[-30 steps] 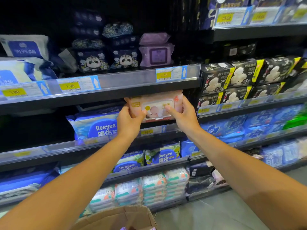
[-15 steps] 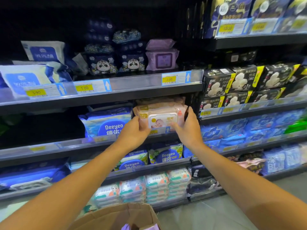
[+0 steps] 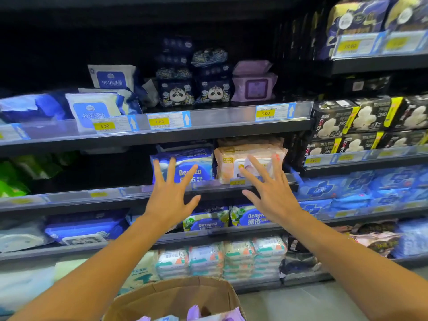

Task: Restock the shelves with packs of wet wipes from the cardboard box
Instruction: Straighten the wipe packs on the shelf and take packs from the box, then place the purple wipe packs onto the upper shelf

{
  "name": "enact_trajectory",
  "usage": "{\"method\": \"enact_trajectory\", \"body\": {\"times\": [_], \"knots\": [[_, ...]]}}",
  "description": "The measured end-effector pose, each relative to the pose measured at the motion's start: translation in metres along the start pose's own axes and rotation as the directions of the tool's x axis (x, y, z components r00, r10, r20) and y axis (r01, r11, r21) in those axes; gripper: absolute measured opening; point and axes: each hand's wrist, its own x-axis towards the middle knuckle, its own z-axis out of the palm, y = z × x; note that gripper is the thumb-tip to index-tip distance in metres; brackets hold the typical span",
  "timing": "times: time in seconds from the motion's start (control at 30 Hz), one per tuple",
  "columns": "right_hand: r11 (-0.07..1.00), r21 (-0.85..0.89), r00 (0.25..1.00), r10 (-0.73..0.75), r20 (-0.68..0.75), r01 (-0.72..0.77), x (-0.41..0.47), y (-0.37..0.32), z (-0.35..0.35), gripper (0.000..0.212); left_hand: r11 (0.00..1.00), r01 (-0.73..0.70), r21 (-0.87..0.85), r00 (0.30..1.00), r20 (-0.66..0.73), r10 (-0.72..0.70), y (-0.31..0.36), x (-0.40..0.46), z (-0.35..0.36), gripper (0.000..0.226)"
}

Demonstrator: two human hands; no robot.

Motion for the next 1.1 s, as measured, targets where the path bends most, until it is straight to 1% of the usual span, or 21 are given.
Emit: {"method": "enact_trajectory", "body": {"times": [0.07, 0.17, 0.33, 0.4, 0.47, 0.53, 0.57, 0.63, 0.7, 0.73, 0.77, 0.83, 0.9, 0.93, 1.03, 1.1], "knots": [[0.998, -0.045, 0.999, -0.049, 0.01, 0.049, 0.0, 0.009, -0.001, 0.06, 0.999, -0.007, -0.032, 1.0, 0.011, 0.007, 0.003, 0.002, 0.004, 0.081], [0.995, -0.046, 0.996, -0.09, -0.02, 0.089, -0.002, 0.019, -0.001, 0.058, 0.998, -0.036, -0.048, 0.999, 0.026, 0.037, 0.005, 0.002, 0.007, 0.078], [0.994, -0.049, 0.995, -0.096, -0.04, 0.094, -0.005, 0.015, -0.002, 0.061, 0.997, -0.072, -0.037, 0.996, 0.045, 0.074, -0.002, 0.0, 0.005, 0.074], [0.997, -0.039, 0.995, -0.071, -0.067, 0.068, -0.01, 0.008, -0.004, 0.062, 0.997, -0.077, 0.003, 0.997, 0.013, 0.077, -0.004, -0.009, 0.005, 0.07], [0.997, -0.01, 0.995, -0.072, -0.066, 0.071, -0.017, 0.003, 0.0, 0.062, 0.991, -0.106, 0.087, 0.994, -0.023, 0.108, -0.005, -0.023, 0.008, 0.069], [0.997, 0.009, 0.997, -0.075, -0.02, 0.075, -0.021, -0.001, 0.003, 0.065, 0.972, -0.153, 0.179, 0.988, 0.015, 0.153, -0.01, -0.032, 0.015, 0.071], [0.997, 0.022, 0.997, -0.075, -0.006, 0.075, -0.021, 0.0, 0.004, 0.066, 0.968, -0.184, 0.169, 0.983, 0.048, 0.178, -0.013, -0.034, 0.015, 0.074], [0.995, 0.072, 0.998, -0.068, 0.015, 0.067, -0.019, 0.0, 0.0, 0.066, 0.973, -0.216, 0.081, 0.974, 0.087, 0.209, -0.019, -0.032, 0.011, 0.074], [0.99, 0.125, 0.997, -0.072, 0.028, 0.068, -0.022, -0.004, -0.008, 0.064, 0.981, -0.191, -0.013, 0.967, 0.169, 0.191, -0.024, -0.035, -0.001, 0.072], [0.985, 0.153, 0.996, -0.079, 0.029, 0.074, -0.028, -0.007, -0.012, 0.063, 0.984, -0.172, -0.041, 0.967, 0.181, 0.176, -0.026, -0.038, -0.006, 0.072], [0.98, 0.182, 0.996, -0.085, 0.031, 0.078, -0.036, -0.012, -0.016, 0.061, 0.985, -0.163, -0.06, 0.972, 0.163, 0.171, -0.026, -0.043, -0.011, 0.072], [0.965, 0.251, 0.993, -0.097, 0.062, 0.079, -0.058, -0.025, -0.02, 0.06, 0.974, -0.201, -0.106, 0.974, 0.086, 0.21, -0.027, -0.063, -0.017, 0.068], [0.937, 0.345, 0.988, -0.103, 0.112, 0.058, -0.082, -0.041, -0.019, 0.058, 0.957, -0.227, -0.181, 0.972, 0.024, 0.236, -0.028, -0.092, -0.02, 0.064], [0.92, 0.387, 0.985, -0.12, 0.126, 0.063, -0.093, -0.048, -0.015, 0.058, 0.948, -0.224, -0.228, 0.972, 0.014, 0.234, -0.031, -0.107, -0.017, 0.062], [0.877, 0.474, 0.968, -0.18, 0.174, 0.077, -0.124, -0.071, 0.001, 0.057, 0.93, -0.172, -0.324, 0.972, 0.096, 0.213, -0.043, -0.154, -0.005, 0.06], [0.852, 0.519, 0.951, -0.208, 0.228, 0.062, -0.142, -0.087, 0.015, 0.056, 0.932, -0.088, -0.353, 0.97, 0.184, 0.161, -0.056, -0.187, 0.01, 0.062]]}}
